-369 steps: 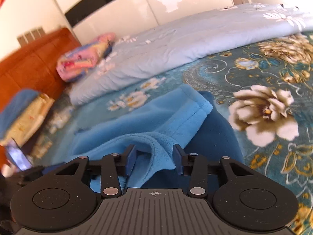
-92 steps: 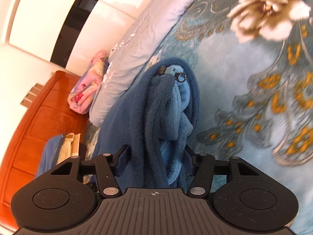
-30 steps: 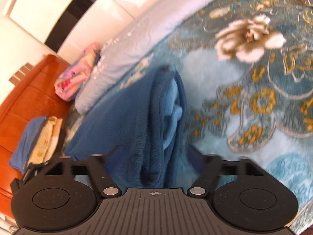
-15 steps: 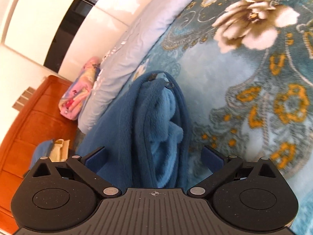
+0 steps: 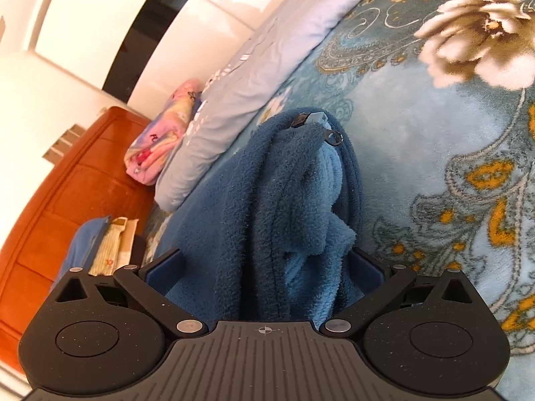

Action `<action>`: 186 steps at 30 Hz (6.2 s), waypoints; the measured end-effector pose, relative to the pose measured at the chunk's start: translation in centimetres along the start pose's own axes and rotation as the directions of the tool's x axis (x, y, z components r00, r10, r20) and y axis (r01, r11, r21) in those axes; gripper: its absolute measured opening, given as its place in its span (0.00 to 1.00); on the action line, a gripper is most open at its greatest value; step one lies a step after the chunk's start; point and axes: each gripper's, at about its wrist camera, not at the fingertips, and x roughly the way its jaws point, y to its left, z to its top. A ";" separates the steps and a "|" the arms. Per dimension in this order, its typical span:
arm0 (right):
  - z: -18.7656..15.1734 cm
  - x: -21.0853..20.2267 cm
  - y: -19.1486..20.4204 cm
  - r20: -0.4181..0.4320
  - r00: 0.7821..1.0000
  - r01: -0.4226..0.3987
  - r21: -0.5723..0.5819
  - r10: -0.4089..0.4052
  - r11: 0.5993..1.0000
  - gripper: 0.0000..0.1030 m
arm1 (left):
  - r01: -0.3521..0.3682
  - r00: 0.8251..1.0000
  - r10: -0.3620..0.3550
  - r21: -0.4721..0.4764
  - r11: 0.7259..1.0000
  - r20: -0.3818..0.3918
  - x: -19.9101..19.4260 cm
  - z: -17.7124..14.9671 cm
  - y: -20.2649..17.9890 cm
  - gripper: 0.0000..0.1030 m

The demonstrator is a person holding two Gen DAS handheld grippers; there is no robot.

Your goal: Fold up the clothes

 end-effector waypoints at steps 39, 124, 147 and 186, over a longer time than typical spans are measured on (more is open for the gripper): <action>2.4 -25.1 3.2 0.271 0.963 0.027 -0.107 0.003 0.994 0.56 | 0.166 0.967 -0.214 0.301 0.939 0.135 -0.5 -6.7 -27.2 0.56; 12.4 -43.8 1.1 0.544 0.781 0.494 -0.236 -0.308 0.837 1.00 | -0.061 0.984 -0.021 0.443 0.894 0.179 8.2 -10.7 -34.6 0.98; -7.4 -25.2 13.4 0.354 0.926 0.296 -0.456 -0.134 0.839 1.00 | -0.430 0.856 0.272 0.312 0.847 0.440 -11.1 -16.0 -22.6 0.98; -23.0 -9.6 14.8 0.142 0.939 0.332 -0.601 -0.312 0.727 1.00 | -0.755 0.619 0.546 0.234 0.613 0.564 -11.3 -24.3 -17.8 0.99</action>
